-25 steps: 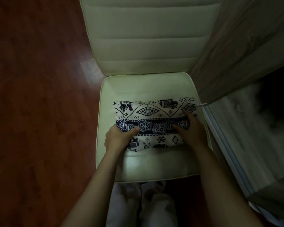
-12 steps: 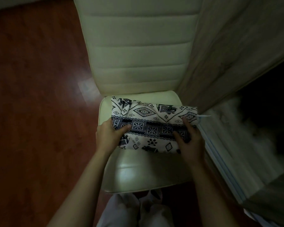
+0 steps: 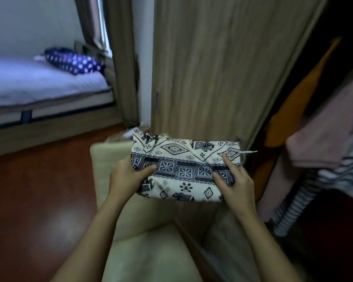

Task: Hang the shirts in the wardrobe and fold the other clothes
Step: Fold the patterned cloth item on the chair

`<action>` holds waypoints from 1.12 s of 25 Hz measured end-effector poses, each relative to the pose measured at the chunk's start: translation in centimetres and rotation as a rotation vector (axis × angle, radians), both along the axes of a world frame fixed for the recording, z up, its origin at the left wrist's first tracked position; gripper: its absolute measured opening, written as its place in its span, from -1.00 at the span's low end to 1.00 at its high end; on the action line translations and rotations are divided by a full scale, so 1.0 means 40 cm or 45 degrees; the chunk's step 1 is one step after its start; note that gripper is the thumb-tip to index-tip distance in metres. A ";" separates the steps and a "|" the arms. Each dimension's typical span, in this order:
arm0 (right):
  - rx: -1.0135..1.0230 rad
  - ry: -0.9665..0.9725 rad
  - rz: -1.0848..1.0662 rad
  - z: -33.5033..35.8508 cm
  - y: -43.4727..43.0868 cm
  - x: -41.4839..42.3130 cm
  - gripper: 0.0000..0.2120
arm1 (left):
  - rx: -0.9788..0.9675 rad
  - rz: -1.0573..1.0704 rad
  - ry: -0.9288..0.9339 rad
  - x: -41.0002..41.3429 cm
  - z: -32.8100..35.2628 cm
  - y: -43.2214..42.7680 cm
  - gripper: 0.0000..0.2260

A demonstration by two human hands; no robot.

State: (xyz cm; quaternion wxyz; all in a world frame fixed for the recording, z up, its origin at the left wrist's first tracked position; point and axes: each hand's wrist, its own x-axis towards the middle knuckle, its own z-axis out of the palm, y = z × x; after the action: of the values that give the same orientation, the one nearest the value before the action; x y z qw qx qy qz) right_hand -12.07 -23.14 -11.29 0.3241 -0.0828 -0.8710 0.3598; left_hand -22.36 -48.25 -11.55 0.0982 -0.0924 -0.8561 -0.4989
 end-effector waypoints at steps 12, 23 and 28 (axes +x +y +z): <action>0.392 0.628 -0.550 0.714 0.259 0.297 -0.50 | 0.284 -0.501 0.701 0.057 0.760 0.414 -0.56; 0.767 0.607 -1.013 1.094 0.648 0.638 -0.47 | 0.654 -0.946 0.866 0.268 1.104 0.979 -0.64; 0.858 0.580 -1.161 1.308 0.839 0.641 -0.48 | 0.713 -0.976 0.795 0.280 1.312 1.207 -0.68</action>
State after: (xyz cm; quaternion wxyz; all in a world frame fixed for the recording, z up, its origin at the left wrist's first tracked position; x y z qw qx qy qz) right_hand 13.57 10.41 41.05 0.6319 -0.2613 -0.7225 -0.1019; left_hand -11.17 0.02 40.91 0.1793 -0.5102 -0.5268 -0.6558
